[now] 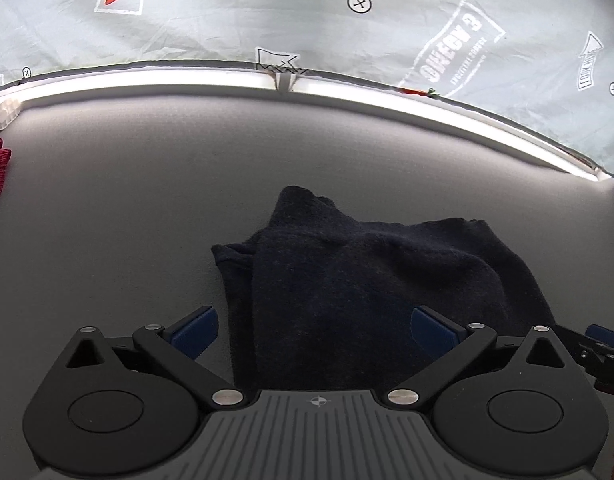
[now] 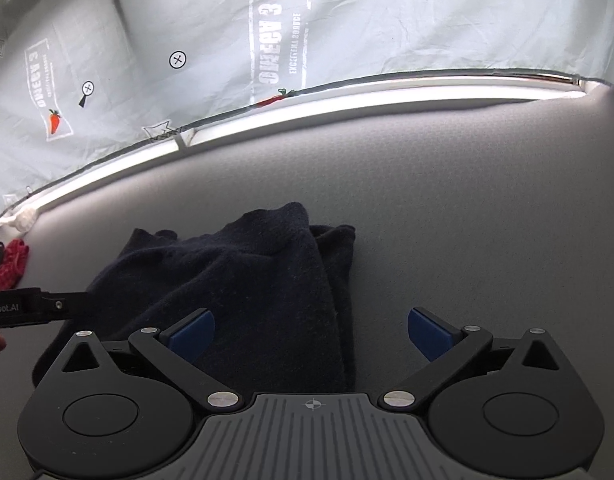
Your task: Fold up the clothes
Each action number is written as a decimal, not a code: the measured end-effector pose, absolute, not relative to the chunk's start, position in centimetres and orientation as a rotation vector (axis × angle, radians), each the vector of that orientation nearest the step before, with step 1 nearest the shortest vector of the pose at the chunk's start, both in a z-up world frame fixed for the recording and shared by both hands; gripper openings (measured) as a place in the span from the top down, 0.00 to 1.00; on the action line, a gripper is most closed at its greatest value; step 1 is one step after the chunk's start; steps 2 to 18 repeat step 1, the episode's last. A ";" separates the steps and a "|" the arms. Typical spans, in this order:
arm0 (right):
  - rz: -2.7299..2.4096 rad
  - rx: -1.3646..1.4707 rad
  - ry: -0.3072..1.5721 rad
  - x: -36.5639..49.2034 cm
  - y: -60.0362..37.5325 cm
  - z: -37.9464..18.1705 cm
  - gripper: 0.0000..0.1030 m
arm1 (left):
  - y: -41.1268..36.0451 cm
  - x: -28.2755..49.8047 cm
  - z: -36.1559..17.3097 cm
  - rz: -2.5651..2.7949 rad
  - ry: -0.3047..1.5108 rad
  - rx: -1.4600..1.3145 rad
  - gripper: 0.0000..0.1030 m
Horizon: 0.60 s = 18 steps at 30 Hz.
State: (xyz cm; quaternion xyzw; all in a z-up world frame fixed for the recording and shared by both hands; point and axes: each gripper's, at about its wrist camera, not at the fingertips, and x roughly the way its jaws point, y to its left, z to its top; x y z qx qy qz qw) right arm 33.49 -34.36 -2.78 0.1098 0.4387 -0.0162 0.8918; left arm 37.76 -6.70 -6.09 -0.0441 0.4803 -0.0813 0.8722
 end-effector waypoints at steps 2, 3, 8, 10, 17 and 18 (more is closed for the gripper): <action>-0.036 0.223 0.915 33.4 -34.2 -2.8 0.00 | -7.0 37.6 -6.1 -0.170 1.007 -0.088 0.00; -0.036 0.223 0.915 33.4 -34.2 -2.8 0.00 | -7.0 37.6 -6.1 -0.170 1.007 -0.088 0.00; -0.036 0.223 0.915 33.4 -34.2 -2.8 0.00 | -7.0 37.6 -6.1 -0.170 1.007 -0.088 0.00; -0.036 0.223 0.915 33.4 -34.2 -2.8 0.00 | -7.0 37.6 -6.1 -0.170 1.007 -0.088 0.00; -0.036 0.223 0.915 33.4 -34.2 -2.8 0.00 | -7.0 37.6 -6.1 -0.170 1.007 -0.088 0.00; -0.036 0.223 0.915 33.4 -34.2 -2.8 0.00 | -7.0 37.6 -6.1 -0.170 1.007 -0.088 0.00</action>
